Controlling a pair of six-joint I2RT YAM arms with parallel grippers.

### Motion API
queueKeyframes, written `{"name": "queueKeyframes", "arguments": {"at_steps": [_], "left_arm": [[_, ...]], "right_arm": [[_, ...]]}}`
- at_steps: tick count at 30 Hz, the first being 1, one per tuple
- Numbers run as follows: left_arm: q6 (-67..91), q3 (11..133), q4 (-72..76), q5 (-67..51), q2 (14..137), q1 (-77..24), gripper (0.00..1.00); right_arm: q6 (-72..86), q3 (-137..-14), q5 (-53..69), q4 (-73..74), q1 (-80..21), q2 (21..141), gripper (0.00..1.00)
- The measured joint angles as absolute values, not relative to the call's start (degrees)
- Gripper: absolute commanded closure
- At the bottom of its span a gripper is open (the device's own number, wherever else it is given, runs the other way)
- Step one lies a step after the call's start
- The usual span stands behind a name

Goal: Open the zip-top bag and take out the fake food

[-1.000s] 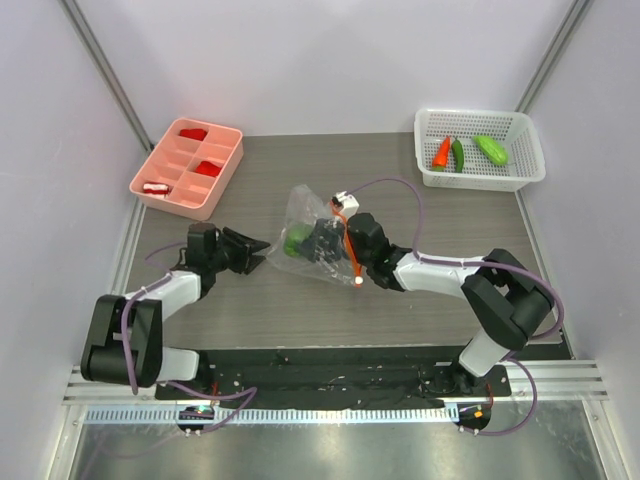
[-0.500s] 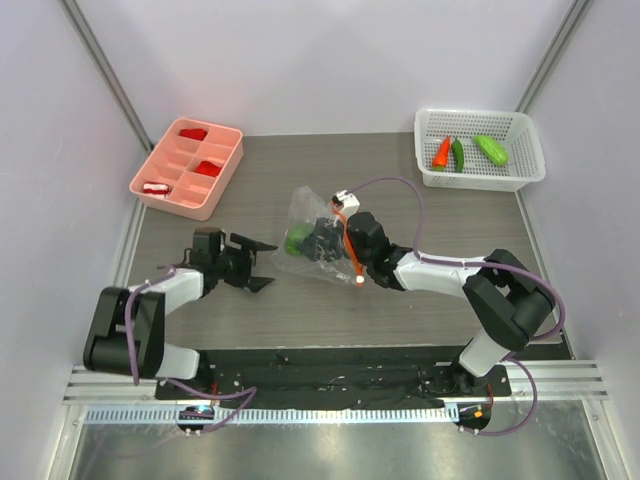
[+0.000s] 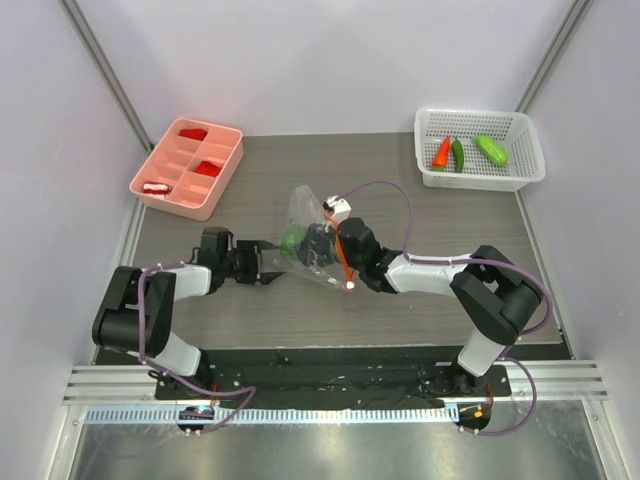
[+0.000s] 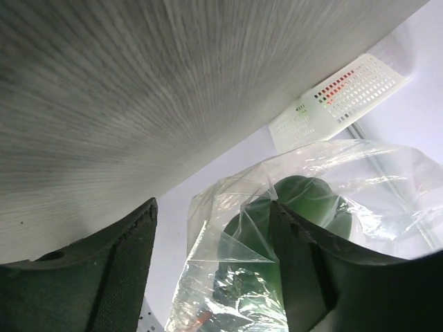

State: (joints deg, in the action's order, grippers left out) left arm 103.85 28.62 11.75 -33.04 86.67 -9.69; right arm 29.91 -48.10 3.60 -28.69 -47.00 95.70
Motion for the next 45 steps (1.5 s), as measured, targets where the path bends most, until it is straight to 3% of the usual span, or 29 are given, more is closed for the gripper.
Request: {"name": "queueKeyframes", "arguments": {"at_steps": [2,3,5,6,22,34,45], "left_arm": [[104.8,28.6,12.9,-33.1,87.6,-9.7,0.54],[105.1,28.6,13.6,-33.1,88.1,-9.7,0.7],[106.6,28.3,15.6,-33.0,88.5,-9.7,0.86],[106.8,27.8,17.2,-32.8,88.5,-9.7,0.99],[106.1,21.8,27.1,-28.5,88.5,-5.8,1.0],[104.6,20.8,29.9,-28.3,89.1,-3.0,1.0],[98.4,22.2,19.0,-27.8,86.0,2.1,1.0]], "right_arm": [[29.5,-48.1,3.2,-28.7,-47.4,96.2,0.99],[29.2,-48.1,3.0,-28.6,-47.5,96.3,0.99],[28.7,-48.1,2.7,-28.6,-47.7,96.3,0.99],[28.5,-48.1,2.6,-28.6,-47.9,96.3,0.99],[27.1,-43.5,2.1,-25.9,-48.0,89.6,0.99],[27.1,-42.8,8.6,-16.7,-47.3,86.1,0.99],[24.5,-44.0,18.2,-2.1,-43.8,83.7,0.99]]}}
